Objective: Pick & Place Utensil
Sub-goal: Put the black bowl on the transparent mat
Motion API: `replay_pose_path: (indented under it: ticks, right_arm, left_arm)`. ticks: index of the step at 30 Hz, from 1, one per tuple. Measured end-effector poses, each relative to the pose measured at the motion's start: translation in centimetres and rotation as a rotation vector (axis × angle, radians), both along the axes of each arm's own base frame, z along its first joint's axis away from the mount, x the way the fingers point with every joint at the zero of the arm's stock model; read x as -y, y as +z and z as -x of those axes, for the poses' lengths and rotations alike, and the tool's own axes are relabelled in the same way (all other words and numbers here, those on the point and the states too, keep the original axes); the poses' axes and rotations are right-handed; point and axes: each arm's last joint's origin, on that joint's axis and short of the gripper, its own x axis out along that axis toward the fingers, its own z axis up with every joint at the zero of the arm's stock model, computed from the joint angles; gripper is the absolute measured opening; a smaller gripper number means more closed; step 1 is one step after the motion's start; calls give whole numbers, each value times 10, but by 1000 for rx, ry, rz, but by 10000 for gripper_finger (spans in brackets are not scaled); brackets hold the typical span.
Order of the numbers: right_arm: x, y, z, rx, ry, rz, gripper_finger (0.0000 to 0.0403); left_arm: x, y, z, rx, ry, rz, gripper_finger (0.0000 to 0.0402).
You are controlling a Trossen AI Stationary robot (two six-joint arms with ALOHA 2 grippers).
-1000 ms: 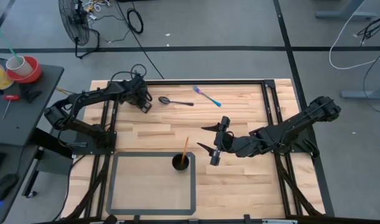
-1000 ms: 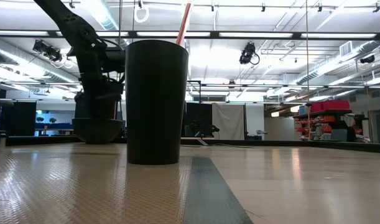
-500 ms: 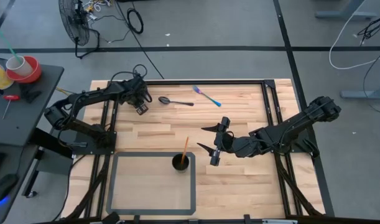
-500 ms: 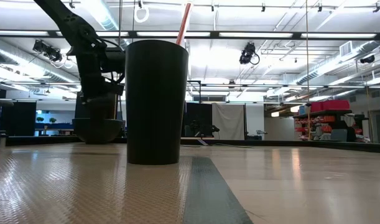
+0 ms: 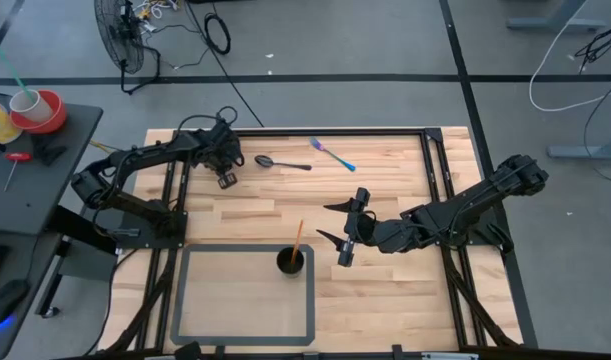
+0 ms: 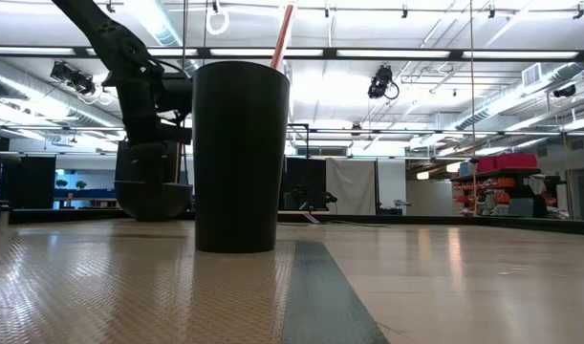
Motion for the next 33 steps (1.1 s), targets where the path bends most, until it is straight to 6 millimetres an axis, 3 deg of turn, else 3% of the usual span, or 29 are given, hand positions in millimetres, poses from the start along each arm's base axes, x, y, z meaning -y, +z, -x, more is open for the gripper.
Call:
replay_pose_path:
  ticks: [3, 9, 18, 25, 33]
  right_arm:
    - [0, 0, 0, 0, 0, 0, 286]
    - [0, 0, 0, -1, 0, 1, 286]
    - [3, -1, -1, -7, -10, 7, 286]
    - [3, -5, 1, -48, -12, 20, 286]
    - [3, -9, 3, -89, -18, 12, 286]
  left_arm:
    - [0, 0, 0, -8, -13, 4, 29]
    - [2, 4, 0, -23, -14, 26, 10]
    - [21, 44, -25, -41, 44, 84, 9]
    - [73, 59, -44, -18, -61, 143, 9]
    - [150, 83, -35, 101, -137, 200, 9]
